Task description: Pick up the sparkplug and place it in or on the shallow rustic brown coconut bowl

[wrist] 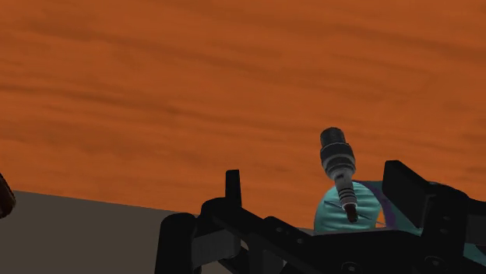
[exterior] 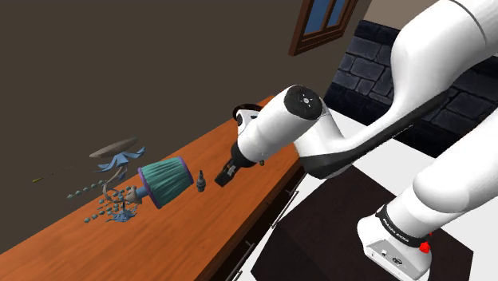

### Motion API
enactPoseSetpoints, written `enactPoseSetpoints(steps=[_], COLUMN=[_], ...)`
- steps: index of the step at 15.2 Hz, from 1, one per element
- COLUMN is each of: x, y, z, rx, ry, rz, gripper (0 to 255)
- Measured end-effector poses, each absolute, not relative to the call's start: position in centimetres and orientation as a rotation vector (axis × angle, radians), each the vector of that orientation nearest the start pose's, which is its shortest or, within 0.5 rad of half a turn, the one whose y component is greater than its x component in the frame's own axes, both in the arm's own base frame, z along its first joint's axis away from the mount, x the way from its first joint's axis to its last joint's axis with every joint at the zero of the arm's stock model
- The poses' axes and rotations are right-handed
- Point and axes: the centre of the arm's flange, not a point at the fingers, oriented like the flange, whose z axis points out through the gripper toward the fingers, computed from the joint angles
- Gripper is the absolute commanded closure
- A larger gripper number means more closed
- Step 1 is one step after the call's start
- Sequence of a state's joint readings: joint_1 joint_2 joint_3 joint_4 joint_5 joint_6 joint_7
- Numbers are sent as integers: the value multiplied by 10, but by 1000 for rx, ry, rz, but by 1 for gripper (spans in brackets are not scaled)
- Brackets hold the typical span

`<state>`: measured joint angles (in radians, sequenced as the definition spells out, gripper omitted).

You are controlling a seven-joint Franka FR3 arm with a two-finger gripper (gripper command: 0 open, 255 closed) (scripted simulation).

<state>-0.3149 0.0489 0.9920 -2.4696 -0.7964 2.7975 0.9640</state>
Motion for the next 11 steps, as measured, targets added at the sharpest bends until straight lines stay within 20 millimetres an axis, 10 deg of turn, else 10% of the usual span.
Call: enactPoseSetpoints(steps=[11], x=[383], y=[389], z=[245], rx=[-2947], ry=[-734], rz=[-832], gripper=[0])
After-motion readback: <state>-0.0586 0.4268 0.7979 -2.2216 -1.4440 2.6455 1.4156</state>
